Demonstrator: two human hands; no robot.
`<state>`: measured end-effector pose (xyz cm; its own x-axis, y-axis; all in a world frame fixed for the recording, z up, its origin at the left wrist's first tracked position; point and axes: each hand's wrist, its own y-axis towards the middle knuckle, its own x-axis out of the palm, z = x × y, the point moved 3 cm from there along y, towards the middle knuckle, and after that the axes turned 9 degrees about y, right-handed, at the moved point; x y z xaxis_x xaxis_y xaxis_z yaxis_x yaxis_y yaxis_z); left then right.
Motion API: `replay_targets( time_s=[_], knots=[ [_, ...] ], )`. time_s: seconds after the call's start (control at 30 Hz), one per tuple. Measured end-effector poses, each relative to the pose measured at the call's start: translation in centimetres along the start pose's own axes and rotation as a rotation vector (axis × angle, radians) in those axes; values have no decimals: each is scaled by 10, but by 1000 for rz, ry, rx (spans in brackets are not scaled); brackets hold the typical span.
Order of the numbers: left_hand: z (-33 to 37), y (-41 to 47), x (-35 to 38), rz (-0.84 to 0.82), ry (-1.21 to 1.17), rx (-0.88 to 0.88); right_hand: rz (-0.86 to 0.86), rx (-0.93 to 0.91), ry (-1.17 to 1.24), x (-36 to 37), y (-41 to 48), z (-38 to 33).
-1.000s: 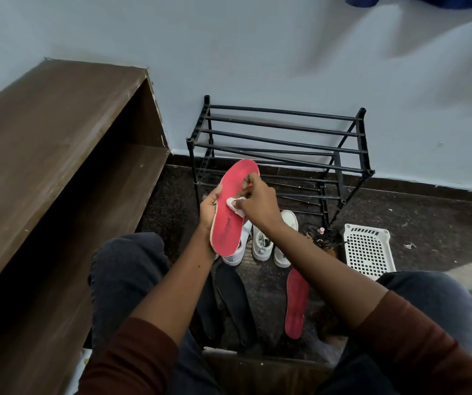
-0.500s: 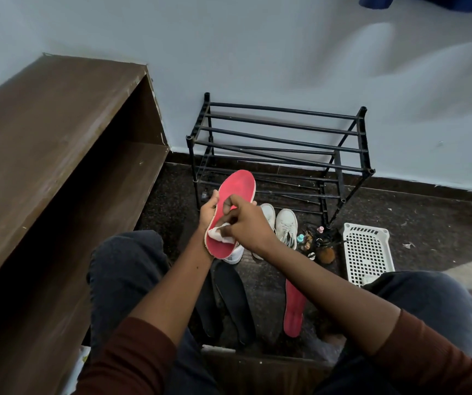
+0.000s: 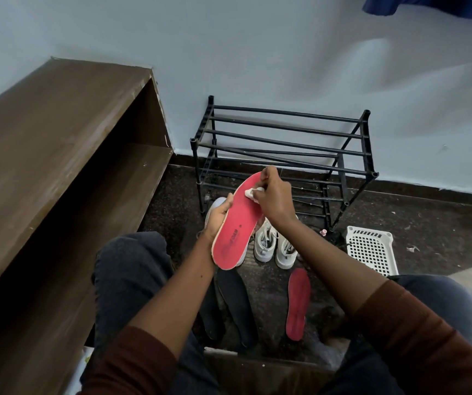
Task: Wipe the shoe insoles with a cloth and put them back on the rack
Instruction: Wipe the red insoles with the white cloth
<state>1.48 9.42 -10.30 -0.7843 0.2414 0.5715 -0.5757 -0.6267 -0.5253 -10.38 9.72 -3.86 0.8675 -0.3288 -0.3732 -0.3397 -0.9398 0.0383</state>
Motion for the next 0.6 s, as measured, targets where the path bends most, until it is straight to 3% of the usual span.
replay_targets(
  time_s=[0.23,0.3,0.4,0.5,0.6],
  knots=[
    [0,-4,0,-100,-139,20,124,50,45,-12,8,2],
    [2,-8,3,-149,-174,43,103,199,73,-14,12,6],
    [3,-8,4,-234,-160,85,-17,454,331,-13,13,14],
    [2,-5,9,-256,-172,87,-12,470,367,-14,14,18],
    [3,1,9,-151,-146,87,-47,434,318,-11,6,18]
  ],
)
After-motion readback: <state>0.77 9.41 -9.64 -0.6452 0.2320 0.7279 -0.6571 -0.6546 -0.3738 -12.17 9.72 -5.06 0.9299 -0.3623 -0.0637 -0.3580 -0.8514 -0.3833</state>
